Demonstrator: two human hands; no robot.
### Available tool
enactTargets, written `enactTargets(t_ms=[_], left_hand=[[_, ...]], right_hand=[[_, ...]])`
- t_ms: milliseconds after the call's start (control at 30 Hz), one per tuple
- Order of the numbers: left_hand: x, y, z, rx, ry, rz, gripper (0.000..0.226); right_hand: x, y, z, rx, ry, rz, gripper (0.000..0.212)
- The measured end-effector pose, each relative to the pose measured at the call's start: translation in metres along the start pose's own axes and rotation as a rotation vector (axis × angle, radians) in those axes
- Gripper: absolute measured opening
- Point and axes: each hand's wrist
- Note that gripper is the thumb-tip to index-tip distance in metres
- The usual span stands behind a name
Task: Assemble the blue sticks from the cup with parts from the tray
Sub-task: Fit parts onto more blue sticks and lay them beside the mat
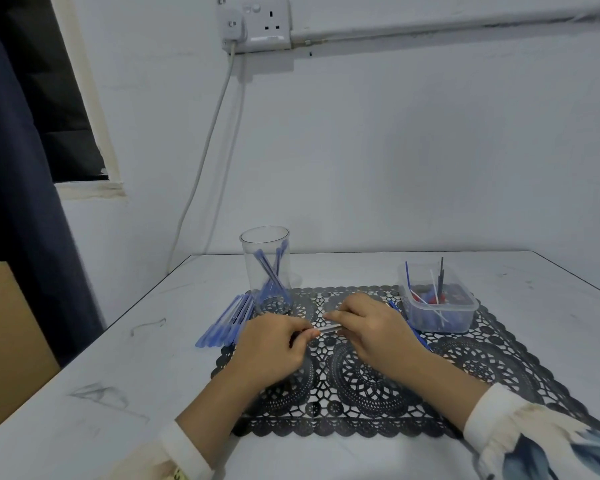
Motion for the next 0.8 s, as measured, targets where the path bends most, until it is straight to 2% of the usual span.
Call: enactTargets(t_ms=[100, 267, 400, 600, 700, 800], left_hand=[[-0.0004, 0.0004, 0.0000, -0.023, 0.026, 0.039, 0.025], [0.0001, -0.0024, -0.0010, -0.033, 0.062, 0.062, 0.030], [0.0008, -0.0080, -0.0037, -0.024, 0.143, 0.039, 0.035], [0.0024, -0.0081, -0.0031, -0.021, 0.140, 0.012, 0.038], [0.0027, -0.0077, -0.0031, -0.039, 0.144, 0.000, 0.027], [0.0024, -0.0069, -0.0032, -0.050, 0.143, -0.020, 0.025]], right_hand=[[0.0007, -0.0004, -0.0012, 0.019, -0.004, 0.025, 0.033], [-0.0004, -0.0026, 0.0022, 0.040, -0.097, 0.026, 0.032], [-0.0013, -0.0053, 0.0029, 0.061, -0.100, 0.017, 0.035], [-0.0016, -0.0029, 0.0022, 0.056, 0.007, -0.029, 0.036], [-0.0021, -0.0015, 0.0040, 0.088, 0.086, -0.033, 0.029], [-0.0024, 0.0005, 0.0059, 0.087, 0.140, -0.025, 0.034]])
Point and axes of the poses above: each hand's wrist, its own x-axis towards the middle knuckle, its own z-axis out of the palm, y = z × x, and after that the axes turned 9 degrees about -x, right-handed
